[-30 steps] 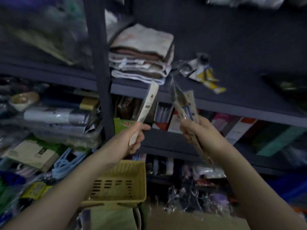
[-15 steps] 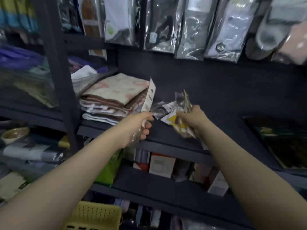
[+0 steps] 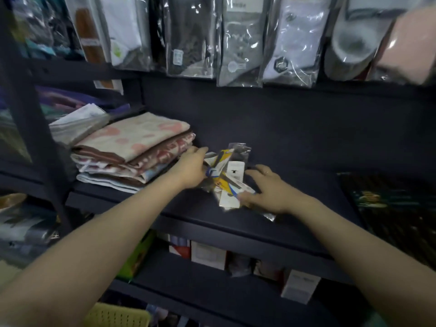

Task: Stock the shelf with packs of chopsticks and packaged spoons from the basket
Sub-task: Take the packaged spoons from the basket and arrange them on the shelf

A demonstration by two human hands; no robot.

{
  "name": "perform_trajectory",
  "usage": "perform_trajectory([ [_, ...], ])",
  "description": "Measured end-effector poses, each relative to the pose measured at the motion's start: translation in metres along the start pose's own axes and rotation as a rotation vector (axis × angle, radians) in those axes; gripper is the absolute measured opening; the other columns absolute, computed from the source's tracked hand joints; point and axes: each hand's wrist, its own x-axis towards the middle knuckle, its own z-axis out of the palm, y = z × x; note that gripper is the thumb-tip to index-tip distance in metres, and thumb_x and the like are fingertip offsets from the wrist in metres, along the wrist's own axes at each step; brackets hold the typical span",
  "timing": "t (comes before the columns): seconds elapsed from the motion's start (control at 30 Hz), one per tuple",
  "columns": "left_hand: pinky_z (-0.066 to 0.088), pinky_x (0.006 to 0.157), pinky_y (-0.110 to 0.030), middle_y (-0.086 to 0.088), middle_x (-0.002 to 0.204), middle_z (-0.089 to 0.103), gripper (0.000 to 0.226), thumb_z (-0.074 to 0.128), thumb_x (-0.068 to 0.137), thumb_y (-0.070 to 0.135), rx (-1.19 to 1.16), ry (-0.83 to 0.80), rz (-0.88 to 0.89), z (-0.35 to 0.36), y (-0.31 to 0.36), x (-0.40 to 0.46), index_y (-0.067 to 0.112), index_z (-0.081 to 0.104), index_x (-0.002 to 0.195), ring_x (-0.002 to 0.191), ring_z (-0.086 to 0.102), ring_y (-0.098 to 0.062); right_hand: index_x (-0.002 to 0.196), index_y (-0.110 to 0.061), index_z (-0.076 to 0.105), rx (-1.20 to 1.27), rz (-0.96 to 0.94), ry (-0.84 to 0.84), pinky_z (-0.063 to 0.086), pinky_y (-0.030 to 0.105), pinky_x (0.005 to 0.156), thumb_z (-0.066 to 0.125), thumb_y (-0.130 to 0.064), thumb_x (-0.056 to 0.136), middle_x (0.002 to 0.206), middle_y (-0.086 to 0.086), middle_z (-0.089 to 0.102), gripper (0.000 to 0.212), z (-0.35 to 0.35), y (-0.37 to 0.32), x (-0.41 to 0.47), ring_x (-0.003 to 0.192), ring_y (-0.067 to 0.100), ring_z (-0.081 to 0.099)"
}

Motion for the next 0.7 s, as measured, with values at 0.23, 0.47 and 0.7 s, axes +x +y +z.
perform_trajectory([
  [0.23,0.007,0.118,-0.039,-0.004,0.157,0.01,0.069,0.043,0.082,0.064,0.242,-0.204,-0.057,0.014,-0.027,0.004,0.038,0.021,0.142,0.144,0.006,-0.027,0.145,-0.035,0.022,-0.177,-0.037,-0.096,0.044,0.039,0.098,0.055,-0.054,0.084,0.141,0.005,0.036,0.072,0.006,-0.006,0.002,0.124,0.025,0.044],
  [0.47,0.017,0.114,-0.038,0.0,0.153,0.023,0.09,0.031,0.063,0.082,0.301,-0.192,0.021,0.015,-0.041,-0.004,0.04,0.02,0.141,0.14,0.014,-0.029,0.14,-0.043,0.034,-0.095,0.155,0.019,0.044,0.035,0.096,0.061,-0.039,0.084,0.139,-0.001,0.05,0.062,-0.017,0.017,0.021,0.122,0.021,0.05],
  [0.7,0.029,0.109,-0.043,0.0,0.148,0.03,0.101,0.013,0.048,0.084,0.351,-0.16,0.181,0.022,-0.036,-0.018,0.041,0.024,0.139,0.131,0.025,-0.031,0.139,-0.019,0.044,0.358,0.253,0.285,0.04,0.023,0.088,0.062,-0.019,0.086,0.132,0.005,0.056,0.056,-0.003,0.03,0.031,0.114,0.021,0.056],
])
